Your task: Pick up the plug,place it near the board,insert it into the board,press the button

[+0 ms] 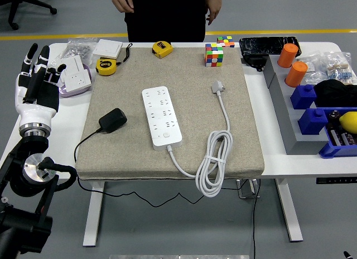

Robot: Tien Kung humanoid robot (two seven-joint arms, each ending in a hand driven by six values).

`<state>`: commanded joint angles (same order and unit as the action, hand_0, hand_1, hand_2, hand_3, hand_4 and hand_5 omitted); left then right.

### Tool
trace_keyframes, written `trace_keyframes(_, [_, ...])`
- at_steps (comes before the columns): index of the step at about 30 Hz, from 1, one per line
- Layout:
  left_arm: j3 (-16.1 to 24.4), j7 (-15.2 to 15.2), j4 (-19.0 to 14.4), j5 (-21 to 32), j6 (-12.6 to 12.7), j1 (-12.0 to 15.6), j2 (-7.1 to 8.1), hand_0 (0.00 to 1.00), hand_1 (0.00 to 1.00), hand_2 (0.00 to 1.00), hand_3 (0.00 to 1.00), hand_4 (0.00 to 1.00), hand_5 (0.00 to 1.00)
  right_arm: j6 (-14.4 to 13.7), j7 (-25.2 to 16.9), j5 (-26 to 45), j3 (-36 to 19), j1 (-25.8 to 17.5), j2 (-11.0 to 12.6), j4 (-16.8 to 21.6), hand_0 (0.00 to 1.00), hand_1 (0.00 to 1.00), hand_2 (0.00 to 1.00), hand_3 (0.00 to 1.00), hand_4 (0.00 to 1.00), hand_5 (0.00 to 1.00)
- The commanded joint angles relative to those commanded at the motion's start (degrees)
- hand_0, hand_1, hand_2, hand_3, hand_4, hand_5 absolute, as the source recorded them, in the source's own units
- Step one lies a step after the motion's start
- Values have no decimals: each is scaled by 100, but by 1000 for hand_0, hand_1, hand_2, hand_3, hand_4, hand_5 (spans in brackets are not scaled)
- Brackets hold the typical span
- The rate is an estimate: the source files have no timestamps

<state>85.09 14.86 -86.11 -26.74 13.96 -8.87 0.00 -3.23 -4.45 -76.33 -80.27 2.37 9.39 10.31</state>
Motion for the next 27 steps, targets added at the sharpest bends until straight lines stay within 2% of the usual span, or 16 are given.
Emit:
trace_keyframes(5, [10,-6,-26,-23,-4,7,0,291,133,503,477,827,2,1,-4,19,12,7,-6,0,960,845,780,787,998,998])
trace_keyframes(6, [5,-18,-62,-106,37,9,0,291,133,503,477,827,2,2,-7,24,19,14,-6,0,960,845,780,787,998,998])
trace_keyframes(8, [17,-197,-214,-551,303,-3,92,291,133,503,477,827,2,4,-21,59,48,31,-6,0,960,845,780,787,998,998])
trace_keyframes(10, [0,-510,-367,-1035,699,-69,293,291,133,503,477,827,2,1,-32,78,59,28,-2,0,960,845,780,787,998,998])
trace_keyframes(11, [-58,-708,-452,-1296,869,-151,454,290,138,503,478,824,2,-4,-18,33,12,17,-4,0,960,845,780,787,998,998])
trace_keyframes(15, [-224,-1284,-569,-2227,1049,-480,967,290,138,503,478,824,2,-19,8,-86,-132,-12,-5,0,960,845,780,787,998,998])
trace_keyframes(21, [-401,-1832,-356,-3679,1034,-897,1538,292,134,503,483,829,2,-3,-38,51,-29,56,-8,0,960,845,780,787,998,998])
trace_keyframes(24, [-449,-2146,-242,-4387,825,-1074,1783,291,133,502,482,826,2,5,-59,119,26,95,-1,0,960,846,780,787,998,998])
trace_keyframes(27, [-602,-2302,-94,-5094,597,-1245,2022,291,133,502,482,826,2,6,-63,137,32,111,0,0,960,846,780,787,998,998])
